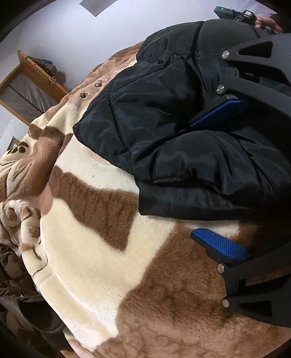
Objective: Fold large clothes
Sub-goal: 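Lift the edge and fold it over the bundle with both grippers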
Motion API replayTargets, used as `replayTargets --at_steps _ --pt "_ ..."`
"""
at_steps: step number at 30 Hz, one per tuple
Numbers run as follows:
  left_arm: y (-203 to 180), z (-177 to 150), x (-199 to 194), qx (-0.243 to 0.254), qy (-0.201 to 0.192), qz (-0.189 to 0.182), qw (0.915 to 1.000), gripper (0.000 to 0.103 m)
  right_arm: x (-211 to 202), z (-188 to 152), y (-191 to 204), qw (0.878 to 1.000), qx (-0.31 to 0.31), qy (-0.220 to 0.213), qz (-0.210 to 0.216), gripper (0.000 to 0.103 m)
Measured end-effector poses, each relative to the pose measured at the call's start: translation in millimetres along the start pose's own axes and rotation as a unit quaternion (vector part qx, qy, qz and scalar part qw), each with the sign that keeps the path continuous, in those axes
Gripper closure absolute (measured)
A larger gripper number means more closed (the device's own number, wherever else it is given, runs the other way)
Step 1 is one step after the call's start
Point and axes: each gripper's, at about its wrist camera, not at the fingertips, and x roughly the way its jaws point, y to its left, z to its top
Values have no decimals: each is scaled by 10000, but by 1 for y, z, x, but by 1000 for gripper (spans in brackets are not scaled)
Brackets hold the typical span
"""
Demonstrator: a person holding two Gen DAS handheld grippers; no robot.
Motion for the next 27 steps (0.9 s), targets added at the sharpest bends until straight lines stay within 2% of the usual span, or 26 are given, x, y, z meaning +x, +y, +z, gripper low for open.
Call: replayTargets --at_steps 1,5,9,13,15,17,22,27 --pt "1 -1 -1 -20 -5 -20 10000 11 -2 -1 1 10000 -33 -7 45 38" --pt "-1 -1 5 -25 54 -93 9999 13 0 -2 5 9999 -140 -23 83 43" --pt "-12 4 12 43 116 -160 9998 31 11 8 11 9998 -187 4 34 47" --pt "-20 5 8 85 84 -177 9998 49 11 12 19 9996 -278 -6 -24 61" --pt "-24 7 0 87 78 -172 9998 67 6 13 25 9994 -338 -22 -82 69" --pt "-30 11 -12 169 32 -143 9998 74 -4 14 30 9989 -431 -68 -165 75" --pt "-42 15 -48 298 -171 -116 9993 78 -45 14 42 9971 -657 -347 -142 82" --pt "-55 14 -82 417 -366 -230 9982 79 -78 14 52 9954 -772 -570 -18 83"
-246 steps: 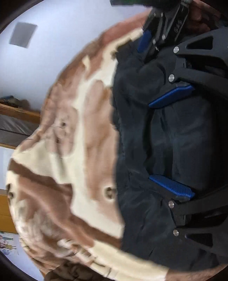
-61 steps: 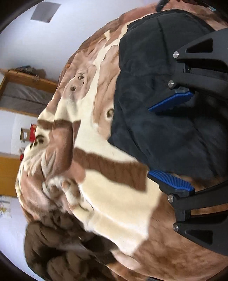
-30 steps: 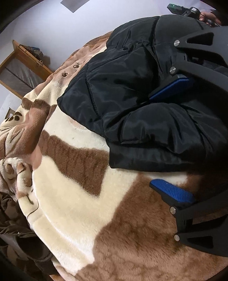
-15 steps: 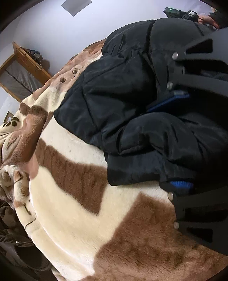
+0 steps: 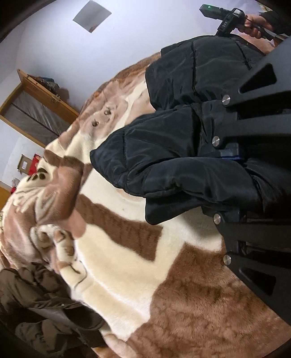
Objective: Fold large clothes
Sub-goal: 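Lift the edge and fold it over the bundle with both grippers, then release the fold and press the bundle flat with both grippers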
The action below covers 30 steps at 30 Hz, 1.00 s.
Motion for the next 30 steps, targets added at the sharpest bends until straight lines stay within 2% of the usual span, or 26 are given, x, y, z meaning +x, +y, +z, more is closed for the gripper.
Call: replayTargets --at_steps 8,16,19,23,26,28,30 --pt "-32 27 -24 114 -315 -217 9992 80 -30 26 3 9990 -3 -424 146 83" --pt "-96 80 -2 349 -585 -535 9962 79 -48 89 -25 9961 -50 -879 12 83" --pt "-122 94 23 472 -566 -587 9956 79 -43 111 -46 9954 13 -949 -131 83" --pt "-143 94 72 604 -389 -563 9958 79 -20 125 -78 9957 121 -855 -345 82" --pt "-145 77 125 620 10 -355 9974 77 12 123 -108 9964 307 -559 -556 80" --pt "-136 60 154 567 274 -40 9980 74 43 112 -131 9951 538 -155 -818 72" --pt "-117 45 168 265 405 -43 9988 65 51 101 -143 9944 706 -196 -761 60"
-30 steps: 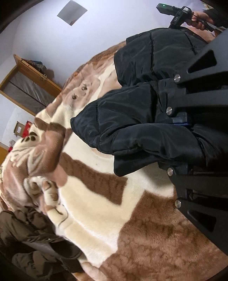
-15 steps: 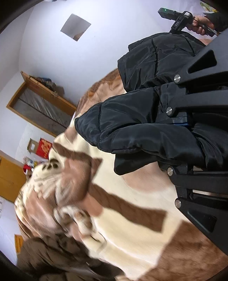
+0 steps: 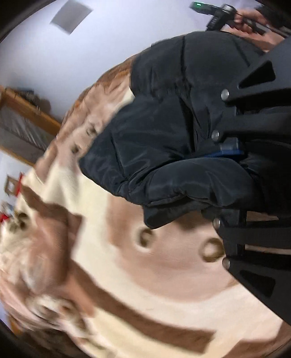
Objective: Fold large clothes
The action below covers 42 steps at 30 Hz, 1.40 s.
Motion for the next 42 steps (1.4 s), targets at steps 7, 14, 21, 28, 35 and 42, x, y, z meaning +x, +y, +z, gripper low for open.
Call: replayTargets --at_steps 7,14,21,28,35,42 --pt "15 1 -34 -69 -113 1 9999 54 -38 0 6 9994 -41 -301 -142 49" --pt "-5 20 -68 248 -813 73 9964 54 -75 0 40 9935 -558 -946 -288 49" --pt "-17 14 9 589 -275 352 9973 52 -8 -2 51 9941 -867 -264 -601 49" --pt "-23 10 -18 670 -386 474 9959 52 -32 -11 59 9928 -853 -415 -732 49" --pt "-46 -37 -98 831 -648 483 9933 48 -95 -57 98 9909 -1001 -676 -594 49" --pt "-82 -119 -170 1180 -650 376 9902 36 -165 -130 146 9875 -1244 -849 -462 49"
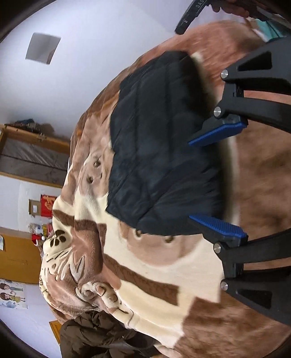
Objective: Fold large clothes
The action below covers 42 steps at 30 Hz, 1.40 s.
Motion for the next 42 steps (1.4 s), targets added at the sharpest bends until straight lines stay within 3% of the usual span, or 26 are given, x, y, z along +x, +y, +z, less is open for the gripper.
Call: replayTargets --at_steps 7,17,30,42 --pt "-26 -53 -54 190 57 47 9998 30 -61 -47 44 9992 -372 -117 32 49" --pt "-47 -107 -96 381 187 44 9991 30 -92 -98 60 9985 -548 -1 -24 49" --pt "-56 -113 -100 343 212 -89 9991 30 -100 -115 61 9976 -686 31 -75 49" --pt "-62 -115 -98 482 213 51 9986 30 -99 -114 62 9974 -709 97 -70 49"
